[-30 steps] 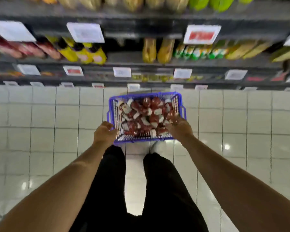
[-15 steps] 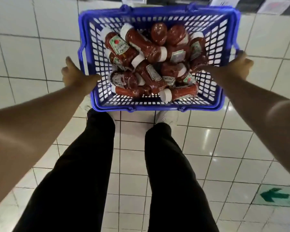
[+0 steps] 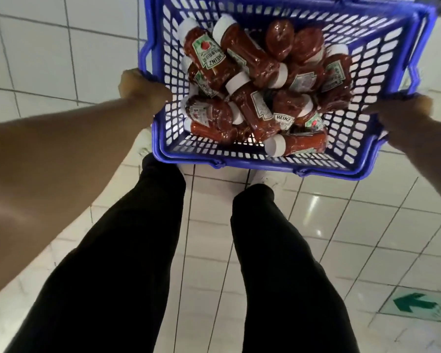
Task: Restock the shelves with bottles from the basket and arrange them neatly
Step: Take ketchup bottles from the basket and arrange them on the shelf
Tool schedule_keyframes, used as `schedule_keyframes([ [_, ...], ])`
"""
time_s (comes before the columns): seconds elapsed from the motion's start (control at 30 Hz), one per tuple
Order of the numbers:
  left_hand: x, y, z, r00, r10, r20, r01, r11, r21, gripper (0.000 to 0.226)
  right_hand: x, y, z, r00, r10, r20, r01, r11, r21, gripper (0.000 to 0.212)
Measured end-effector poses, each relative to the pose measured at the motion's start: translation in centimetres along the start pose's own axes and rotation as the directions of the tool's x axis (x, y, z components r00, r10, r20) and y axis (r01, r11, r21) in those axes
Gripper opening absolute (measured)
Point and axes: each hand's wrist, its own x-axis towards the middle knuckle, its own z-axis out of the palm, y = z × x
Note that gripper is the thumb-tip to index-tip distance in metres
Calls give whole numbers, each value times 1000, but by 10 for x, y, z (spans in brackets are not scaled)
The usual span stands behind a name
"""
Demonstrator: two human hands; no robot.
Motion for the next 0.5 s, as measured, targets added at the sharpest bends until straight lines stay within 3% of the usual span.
schedule_keyframes([
  [0.1,-6,0,-25,999,14,42,-16,999,52,48,-49,10,-11,997,40,-60,-45,996,-72,33],
  [0.13,-10,-3,-36,999,18,31,-19,998,56,49,-62,11,-16,998,59,-29,-59,998,-14,31],
  [0.3,-61,-26,-111,1000,19,-23,-18,999,52,32,-144,14,-43,999,33,-27,-34,999,-31,21],
  [0.4,-104,-44,-172,998,-12,-58,13,1000,3,17,-211,-8,-69,999,-10,-50,6,997,-73,26],
  [0.5,-144,-57,-236,996,-27,-87,24,999,-38,16,-279,-36,-96,997,-18,-77,9,992,-124,28],
])
